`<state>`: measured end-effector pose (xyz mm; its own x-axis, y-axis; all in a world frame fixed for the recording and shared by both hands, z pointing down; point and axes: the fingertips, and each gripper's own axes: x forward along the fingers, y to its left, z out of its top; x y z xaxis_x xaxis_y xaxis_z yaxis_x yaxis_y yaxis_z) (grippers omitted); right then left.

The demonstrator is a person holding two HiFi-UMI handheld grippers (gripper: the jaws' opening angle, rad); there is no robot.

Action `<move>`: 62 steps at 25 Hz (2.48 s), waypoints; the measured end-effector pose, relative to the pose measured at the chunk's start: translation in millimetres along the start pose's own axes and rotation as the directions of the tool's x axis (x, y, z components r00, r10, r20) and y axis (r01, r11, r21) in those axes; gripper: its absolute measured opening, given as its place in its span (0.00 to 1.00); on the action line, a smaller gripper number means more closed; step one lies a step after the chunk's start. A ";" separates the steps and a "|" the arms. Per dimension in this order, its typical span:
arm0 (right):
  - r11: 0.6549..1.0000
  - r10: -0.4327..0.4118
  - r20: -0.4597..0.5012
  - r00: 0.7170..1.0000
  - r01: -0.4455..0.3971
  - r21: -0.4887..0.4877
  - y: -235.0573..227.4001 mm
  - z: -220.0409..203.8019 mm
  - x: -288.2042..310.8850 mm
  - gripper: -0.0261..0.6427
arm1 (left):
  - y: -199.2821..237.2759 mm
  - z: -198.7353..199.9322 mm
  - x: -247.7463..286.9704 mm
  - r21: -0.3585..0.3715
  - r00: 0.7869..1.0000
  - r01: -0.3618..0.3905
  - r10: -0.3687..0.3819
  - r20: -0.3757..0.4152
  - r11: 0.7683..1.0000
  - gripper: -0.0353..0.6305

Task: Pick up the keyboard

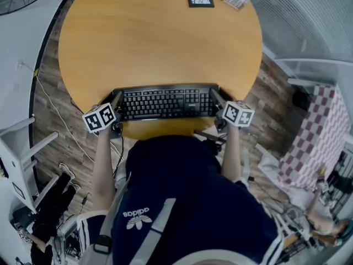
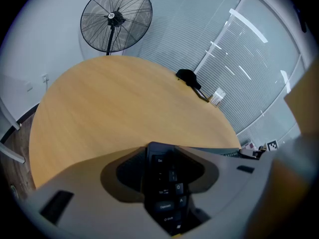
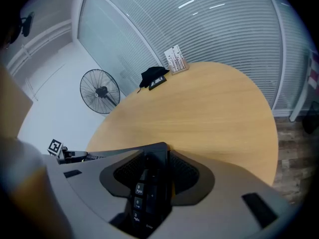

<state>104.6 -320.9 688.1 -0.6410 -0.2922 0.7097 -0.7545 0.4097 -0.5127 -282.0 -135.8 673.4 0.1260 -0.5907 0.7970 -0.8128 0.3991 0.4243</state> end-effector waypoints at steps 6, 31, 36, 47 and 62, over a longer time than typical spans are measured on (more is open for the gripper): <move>1.000 0.008 0.003 1.000 -0.008 0.006 4.2 1.7 -1.7 0.27 | 0.4 2.4 -1.0 -0.056 0.997 0.072 -0.070 0.028 0.996 0.31; 0.995 0.003 0.148 0.989 0.012 -0.100 29.5 37.6 -33.2 0.27 | -24.7 29.2 -35.2 0.003 0.975 0.144 -0.142 0.170 0.990 0.31; 0.990 0.033 0.251 0.968 0.002 -0.138 44.2 64.8 -57.3 0.27 | -41.4 48.4 -55.3 0.054 0.955 0.158 -0.166 0.246 0.986 0.31; 0.972 0.112 0.420 0.900 -0.011 -0.236 87.6 107.2 -133.4 0.27 | -91.1 94.1 -130.4 0.201 0.880 0.182 -0.251 0.404 0.962 0.31; 0.927 0.217 0.574 0.789 0.019 -0.376 143.9 151.7 -234.0 0.27 | -156.6 128.8 -233.4 0.313 0.729 0.146 -0.316 0.607 0.939 0.31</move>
<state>124.6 -324.7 374.9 -0.7506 -0.6381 0.1715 -0.6581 0.6988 -0.2801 -257.3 -150.7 365.5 0.0031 -0.9825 0.1862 -0.9225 0.0690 0.3798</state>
